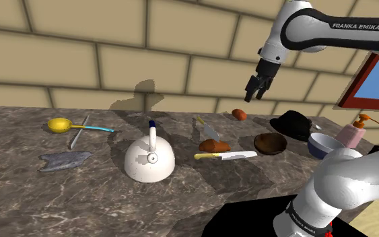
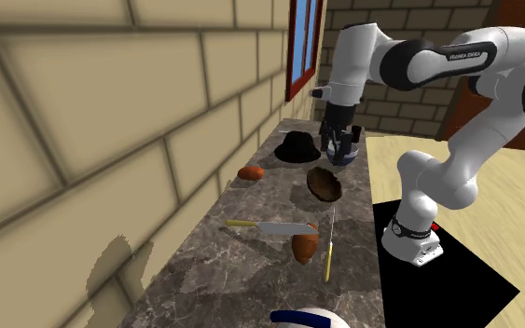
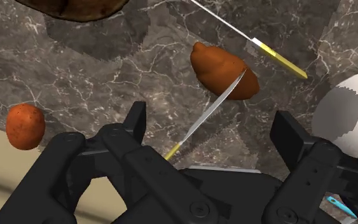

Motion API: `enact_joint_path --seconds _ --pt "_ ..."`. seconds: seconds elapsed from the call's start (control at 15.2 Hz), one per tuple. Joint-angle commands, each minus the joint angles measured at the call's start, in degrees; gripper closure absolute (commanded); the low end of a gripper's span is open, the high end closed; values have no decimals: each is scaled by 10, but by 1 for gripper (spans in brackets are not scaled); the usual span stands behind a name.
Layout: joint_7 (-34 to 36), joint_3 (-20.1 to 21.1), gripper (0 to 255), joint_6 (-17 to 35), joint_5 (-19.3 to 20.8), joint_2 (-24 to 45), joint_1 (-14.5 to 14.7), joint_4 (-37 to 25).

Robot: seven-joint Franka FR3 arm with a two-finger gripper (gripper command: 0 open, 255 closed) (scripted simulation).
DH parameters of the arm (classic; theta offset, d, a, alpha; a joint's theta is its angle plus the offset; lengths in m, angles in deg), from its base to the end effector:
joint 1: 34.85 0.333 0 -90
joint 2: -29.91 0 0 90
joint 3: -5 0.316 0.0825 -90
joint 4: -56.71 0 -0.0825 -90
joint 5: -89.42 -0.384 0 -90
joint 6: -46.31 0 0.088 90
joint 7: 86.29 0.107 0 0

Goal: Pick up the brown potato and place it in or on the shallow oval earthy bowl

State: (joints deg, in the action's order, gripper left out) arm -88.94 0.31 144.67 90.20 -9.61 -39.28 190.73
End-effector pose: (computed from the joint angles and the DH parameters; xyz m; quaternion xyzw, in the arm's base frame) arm 0.3419 -0.0626 0.5796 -0.9982 0.0472 -0.0345 0.0161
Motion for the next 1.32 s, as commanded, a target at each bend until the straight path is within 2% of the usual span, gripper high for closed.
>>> enact_joint_path --seconds 0.0,0.66,1.25 --pt "3 -7 0 33 7 29 -8 1" --pt "-3 -63 0 170 37 179 -52 -22" --pt "-15 -114 0 265 30 333 -84 -89"
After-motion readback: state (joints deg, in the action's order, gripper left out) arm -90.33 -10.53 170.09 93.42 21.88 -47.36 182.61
